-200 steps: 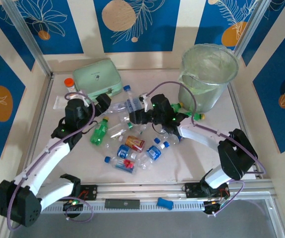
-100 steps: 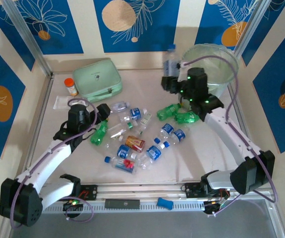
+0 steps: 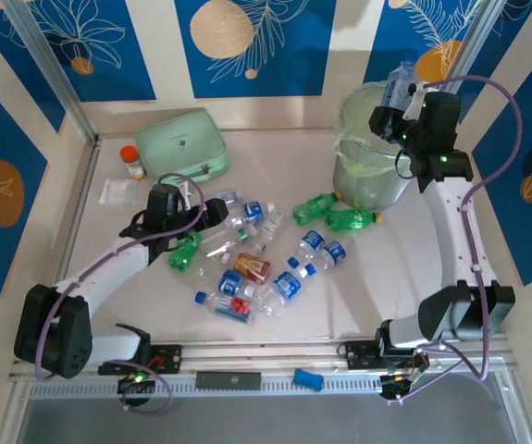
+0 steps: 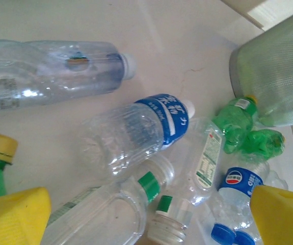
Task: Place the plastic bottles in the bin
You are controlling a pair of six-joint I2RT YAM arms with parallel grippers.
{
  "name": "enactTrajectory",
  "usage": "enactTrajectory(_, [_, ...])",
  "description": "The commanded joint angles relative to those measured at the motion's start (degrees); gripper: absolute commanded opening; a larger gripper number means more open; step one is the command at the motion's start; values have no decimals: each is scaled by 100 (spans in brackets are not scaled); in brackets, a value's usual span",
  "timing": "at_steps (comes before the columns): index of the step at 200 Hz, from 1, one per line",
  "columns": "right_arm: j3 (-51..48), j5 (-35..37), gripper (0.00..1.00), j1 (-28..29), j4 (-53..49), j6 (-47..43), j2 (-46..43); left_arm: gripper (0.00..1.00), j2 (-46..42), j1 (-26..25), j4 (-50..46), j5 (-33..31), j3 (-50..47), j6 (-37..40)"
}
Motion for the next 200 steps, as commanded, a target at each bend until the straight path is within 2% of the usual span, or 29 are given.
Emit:
enactTrajectory(1, [296, -268, 50, -176, -568, 73, 329, 100, -33, -150, -161, -91, 222, 320])
enactTrajectory(54, [659, -391, 50, -325, -899, 98, 1013, 100, -156, -255, -380, -293, 295, 421])
enactTrajectory(88, [871, -440, 54, -356, -1042, 95, 1313, 100, -216, -287, -441, -378, 286, 436])
enactTrajectory(105, [942, -449, 58, -356, -1080, 103, 1386, 100, -236, -302, -445, -403, 278, 422])
enactTrajectory(131, [981, -424, 71, -356, -1072, 130, 1390, 100, -256, -326, -462, -422, 262, 416])
enactTrajectory(150, [1019, -425, 76, -361, -1063, 137, 1350, 100, -275, -332, -471, -448, 246, 425])
enactTrajectory(200, [1386, -405, 80, -300, -1291, 75, 1038, 100, -285, -348, -447, -475, 218, 462])
